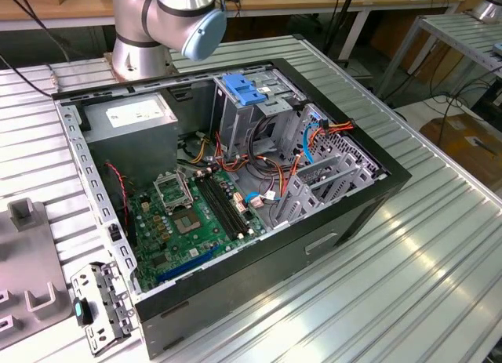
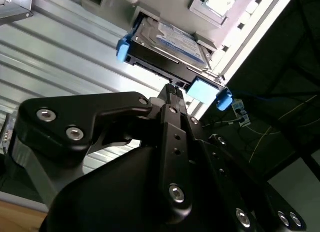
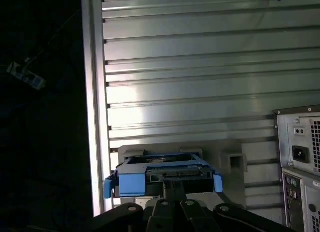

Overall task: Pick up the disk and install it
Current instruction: 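Reach for the disk, then pick up the disk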

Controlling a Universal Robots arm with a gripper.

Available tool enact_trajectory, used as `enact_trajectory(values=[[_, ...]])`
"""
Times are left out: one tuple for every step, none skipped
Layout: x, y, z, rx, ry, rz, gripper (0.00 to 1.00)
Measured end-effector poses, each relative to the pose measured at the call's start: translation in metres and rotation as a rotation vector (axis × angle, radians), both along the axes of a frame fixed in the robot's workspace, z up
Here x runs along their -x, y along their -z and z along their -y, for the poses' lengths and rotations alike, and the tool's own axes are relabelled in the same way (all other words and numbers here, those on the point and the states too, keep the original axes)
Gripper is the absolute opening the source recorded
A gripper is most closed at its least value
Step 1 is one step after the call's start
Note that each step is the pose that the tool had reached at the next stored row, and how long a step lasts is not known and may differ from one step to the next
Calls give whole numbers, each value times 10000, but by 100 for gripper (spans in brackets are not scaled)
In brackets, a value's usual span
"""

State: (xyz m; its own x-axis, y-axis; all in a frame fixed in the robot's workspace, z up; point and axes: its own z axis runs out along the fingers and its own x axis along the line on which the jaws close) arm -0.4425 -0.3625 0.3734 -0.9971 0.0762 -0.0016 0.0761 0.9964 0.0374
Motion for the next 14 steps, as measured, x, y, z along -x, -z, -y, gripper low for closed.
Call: enact_trajectory(values=[[82,2,0,0,1,0,11],[152,4,0,0,1,0,11],[219,6,0,0,0,-1,11],[236,5,0,1,1,-2,11],[237,6,0,0,1,-2,11],[237,6,0,0,0,-2,11],[237,6,0,0,0,-1,11],[238,5,0,0,-1,-2,11],[242,6,0,0,0,-1,11],[247,6,0,0,0,-1,11],[247,6,0,0,0,-2,11],[248,6,0,0,0,-2,11],[248,6,0,0,0,-2,11],[249,6,0,0,0,-1,11]])
